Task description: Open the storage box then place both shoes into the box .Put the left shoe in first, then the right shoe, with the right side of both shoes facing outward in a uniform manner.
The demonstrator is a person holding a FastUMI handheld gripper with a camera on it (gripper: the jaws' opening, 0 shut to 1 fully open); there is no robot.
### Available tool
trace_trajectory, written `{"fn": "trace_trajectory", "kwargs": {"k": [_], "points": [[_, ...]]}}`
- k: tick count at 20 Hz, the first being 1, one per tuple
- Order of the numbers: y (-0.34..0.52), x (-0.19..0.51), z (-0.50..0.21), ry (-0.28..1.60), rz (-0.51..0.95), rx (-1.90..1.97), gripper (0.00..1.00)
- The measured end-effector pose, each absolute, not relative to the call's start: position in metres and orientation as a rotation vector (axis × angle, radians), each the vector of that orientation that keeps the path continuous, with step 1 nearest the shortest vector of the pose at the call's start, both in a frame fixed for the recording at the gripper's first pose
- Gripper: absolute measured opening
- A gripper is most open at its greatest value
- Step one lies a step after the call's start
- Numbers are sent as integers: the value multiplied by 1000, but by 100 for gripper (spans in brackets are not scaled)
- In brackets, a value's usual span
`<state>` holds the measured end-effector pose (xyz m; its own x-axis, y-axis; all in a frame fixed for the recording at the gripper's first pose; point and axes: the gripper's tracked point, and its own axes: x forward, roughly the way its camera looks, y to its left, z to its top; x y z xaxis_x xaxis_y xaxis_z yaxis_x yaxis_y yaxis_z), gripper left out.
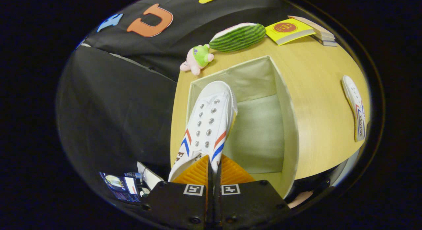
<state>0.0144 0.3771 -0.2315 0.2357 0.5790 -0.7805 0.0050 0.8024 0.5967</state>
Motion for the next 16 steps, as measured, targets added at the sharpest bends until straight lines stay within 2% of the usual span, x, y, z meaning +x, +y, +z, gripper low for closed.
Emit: {"fn": "trace_trajectory", "kwargs": {"k": [3,7,10,11,12,13,14,16], "points": [[386,14,-236,1289,428,552,7],[393,19,-236,1278,459,577,22],[399,20,-224,1232,513,582,42],[400,18,-222,1219,530,555,43],[398,13,-213,1205,549,537,56],[398,11,-211,1189,559,520,60],[394,8,-205,1171,569,497,71],[385,5,-195,1123,580,437,80]]}}
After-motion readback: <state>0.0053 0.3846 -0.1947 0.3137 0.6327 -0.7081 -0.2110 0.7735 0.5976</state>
